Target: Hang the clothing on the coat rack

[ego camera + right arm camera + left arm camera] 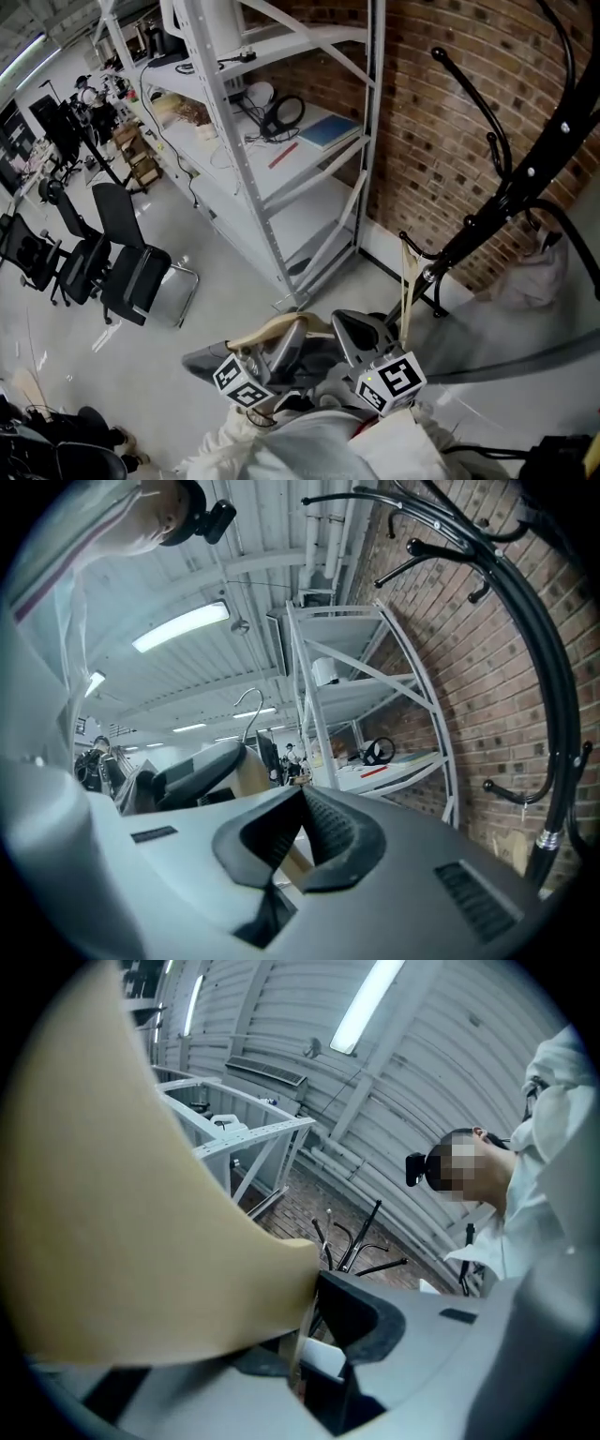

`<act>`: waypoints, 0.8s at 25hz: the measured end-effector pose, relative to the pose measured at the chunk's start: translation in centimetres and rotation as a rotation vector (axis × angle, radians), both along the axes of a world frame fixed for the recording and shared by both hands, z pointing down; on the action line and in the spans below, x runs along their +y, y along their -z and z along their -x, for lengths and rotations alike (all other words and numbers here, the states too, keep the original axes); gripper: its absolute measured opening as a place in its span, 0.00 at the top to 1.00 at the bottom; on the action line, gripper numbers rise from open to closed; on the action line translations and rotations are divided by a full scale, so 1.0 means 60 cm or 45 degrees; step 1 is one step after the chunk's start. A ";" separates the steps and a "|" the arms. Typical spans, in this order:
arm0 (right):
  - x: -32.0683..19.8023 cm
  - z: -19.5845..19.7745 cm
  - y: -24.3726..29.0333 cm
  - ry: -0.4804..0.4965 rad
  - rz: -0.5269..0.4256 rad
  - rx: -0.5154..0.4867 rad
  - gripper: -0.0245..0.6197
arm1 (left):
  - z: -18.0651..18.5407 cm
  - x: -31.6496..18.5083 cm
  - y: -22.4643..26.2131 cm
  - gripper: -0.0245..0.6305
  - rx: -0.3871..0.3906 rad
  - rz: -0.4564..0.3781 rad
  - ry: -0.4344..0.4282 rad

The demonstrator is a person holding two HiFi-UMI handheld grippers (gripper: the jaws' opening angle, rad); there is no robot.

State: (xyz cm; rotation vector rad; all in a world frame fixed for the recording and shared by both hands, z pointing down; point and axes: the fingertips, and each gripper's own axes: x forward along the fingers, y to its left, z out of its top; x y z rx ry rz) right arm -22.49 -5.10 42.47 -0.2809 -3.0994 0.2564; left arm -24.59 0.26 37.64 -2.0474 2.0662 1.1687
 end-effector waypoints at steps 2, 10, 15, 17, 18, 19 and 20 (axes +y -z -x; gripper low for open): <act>-0.014 0.001 0.002 -0.073 0.003 -0.003 0.92 | 0.009 -0.014 0.000 0.81 0.004 -0.002 -0.069; -0.049 -0.014 0.004 -0.372 0.010 0.001 0.92 | 0.013 -0.061 0.002 0.81 -0.003 -0.003 -0.362; -0.052 -0.036 -0.001 -0.547 -0.034 0.038 0.92 | -0.004 -0.076 0.001 0.81 -0.027 -0.006 -0.529; -0.051 -0.046 -0.003 -0.613 -0.036 0.051 0.92 | -0.008 -0.078 -0.001 0.81 -0.029 -0.005 -0.586; -0.048 -0.050 -0.005 -0.643 -0.036 0.056 0.92 | -0.010 -0.079 -0.004 0.81 -0.025 -0.003 -0.615; -0.045 -0.055 -0.007 -0.671 -0.035 0.061 0.92 | -0.011 -0.080 -0.007 0.81 -0.018 -0.001 -0.642; -0.042 -0.060 -0.009 -0.696 -0.034 0.065 0.92 | -0.012 -0.080 -0.010 0.81 -0.010 0.000 -0.666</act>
